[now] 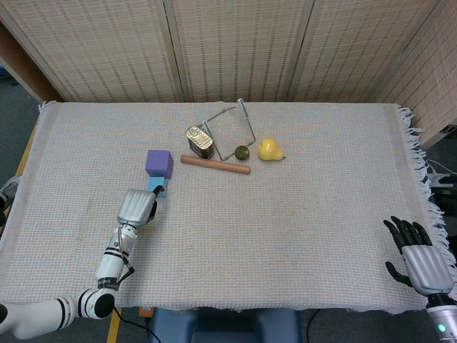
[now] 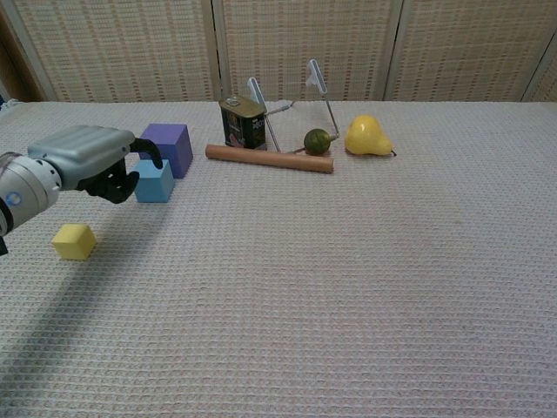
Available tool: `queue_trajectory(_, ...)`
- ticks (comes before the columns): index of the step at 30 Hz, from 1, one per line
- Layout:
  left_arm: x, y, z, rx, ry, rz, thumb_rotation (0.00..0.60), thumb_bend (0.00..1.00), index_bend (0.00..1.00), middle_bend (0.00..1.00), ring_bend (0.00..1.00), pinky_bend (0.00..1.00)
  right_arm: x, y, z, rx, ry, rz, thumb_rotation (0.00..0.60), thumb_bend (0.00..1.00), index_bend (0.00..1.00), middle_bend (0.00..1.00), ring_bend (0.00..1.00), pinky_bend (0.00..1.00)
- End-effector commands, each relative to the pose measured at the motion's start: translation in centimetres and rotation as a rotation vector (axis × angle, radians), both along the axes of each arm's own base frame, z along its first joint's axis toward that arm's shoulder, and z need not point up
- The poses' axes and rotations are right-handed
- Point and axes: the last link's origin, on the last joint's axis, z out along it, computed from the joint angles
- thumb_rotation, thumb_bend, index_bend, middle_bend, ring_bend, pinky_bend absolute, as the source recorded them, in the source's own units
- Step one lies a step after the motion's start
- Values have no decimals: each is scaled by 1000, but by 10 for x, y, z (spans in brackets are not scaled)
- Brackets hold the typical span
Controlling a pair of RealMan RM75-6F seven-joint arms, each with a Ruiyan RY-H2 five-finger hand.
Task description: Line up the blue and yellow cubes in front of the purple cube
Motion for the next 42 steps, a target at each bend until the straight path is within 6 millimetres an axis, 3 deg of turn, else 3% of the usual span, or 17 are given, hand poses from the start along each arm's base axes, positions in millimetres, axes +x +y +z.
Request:
queue_trajectory(1, -10, -10, -3, -51, 42, 13, 600, 824, 313, 1000, 1000, 1000, 0, 0, 0, 2, 0, 2, 600, 101, 0, 0, 0, 0)
queue_trajectory(5, -16, -11, -5, -92, 101, 40, 600, 899, 267, 1000, 1000, 1000, 0, 1, 0, 5, 0, 1, 600, 101, 0, 0, 0, 0)
queue_trajectory(19, -26, 0, -10, -126, 160, 118, 600, 904, 114, 1000, 1000, 1000, -1, 0, 0, 5, 2, -9, 600, 101, 0, 0, 0, 0)
queue_trajectory(33, -22, 18, -8, -108, 172, 140, 600, 903, 106, 1000, 1000, 1000, -2, -1, 0, 1, 4, -16, 600, 101, 0, 0, 0, 0)
queue_trajectory(42, -21, 17, -8, -109, 171, 137, 600, 898, 111, 1000, 1000, 1000, -1, 0, 1, -4, 4, -16, 600, 101, 0, 0, 0, 0)
